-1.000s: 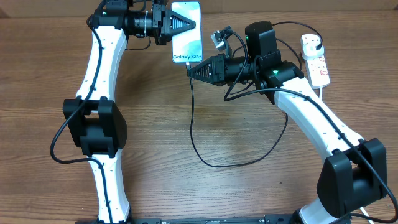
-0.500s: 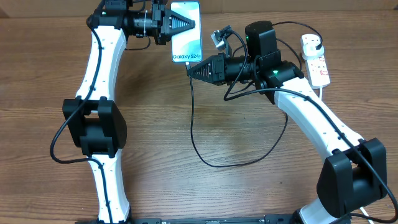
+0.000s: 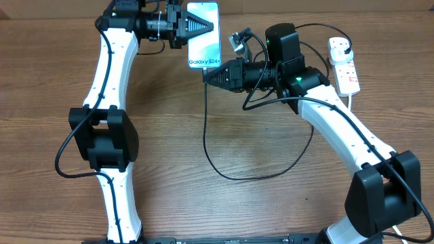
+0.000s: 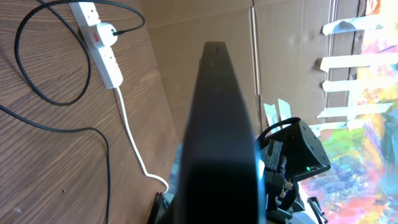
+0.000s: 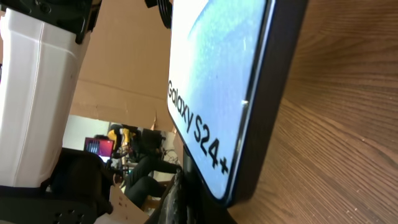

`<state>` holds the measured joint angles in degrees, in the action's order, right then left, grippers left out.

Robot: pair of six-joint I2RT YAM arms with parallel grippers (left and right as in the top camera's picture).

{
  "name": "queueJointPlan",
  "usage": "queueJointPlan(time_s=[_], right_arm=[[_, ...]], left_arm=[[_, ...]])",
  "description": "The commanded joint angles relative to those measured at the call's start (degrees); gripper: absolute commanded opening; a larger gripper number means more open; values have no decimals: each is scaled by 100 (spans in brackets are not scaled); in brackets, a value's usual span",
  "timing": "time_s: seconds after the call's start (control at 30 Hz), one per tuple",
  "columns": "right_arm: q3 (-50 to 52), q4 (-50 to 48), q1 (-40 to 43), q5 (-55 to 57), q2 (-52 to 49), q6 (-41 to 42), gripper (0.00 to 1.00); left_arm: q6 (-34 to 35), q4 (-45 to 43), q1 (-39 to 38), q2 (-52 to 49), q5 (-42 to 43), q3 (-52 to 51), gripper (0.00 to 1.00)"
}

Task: Plug charger to phone and switch on socket

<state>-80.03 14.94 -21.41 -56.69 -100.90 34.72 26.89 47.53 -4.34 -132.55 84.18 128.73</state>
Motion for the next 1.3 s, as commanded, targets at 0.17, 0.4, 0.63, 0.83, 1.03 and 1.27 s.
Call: queueJointPlan(time_s=[0.17, 0.4, 0.63, 0.83, 1.03, 1.27], right_arm=[[15, -275, 68, 398, -11, 111, 4], [15, -280, 181, 398, -11, 101, 4], [15, 74, 184, 393, -11, -70, 34], [15, 232, 195, 315, -11, -267, 43], [13, 389, 323, 118, -4, -529, 49], [13, 1392, 780, 603, -4, -1172, 57]], left_arm=[[15, 52, -149, 103, 249, 39, 4], [4, 59, -146, 103, 267, 39, 4], [-129, 59, -144, 103, 234, 39, 4], [-492, 205, -136, 103, -42, 39, 4], [-1421, 1307, -136, 103, -942, 37, 4], [-2592, 2863, -138, 103, -2288, 37, 4]])
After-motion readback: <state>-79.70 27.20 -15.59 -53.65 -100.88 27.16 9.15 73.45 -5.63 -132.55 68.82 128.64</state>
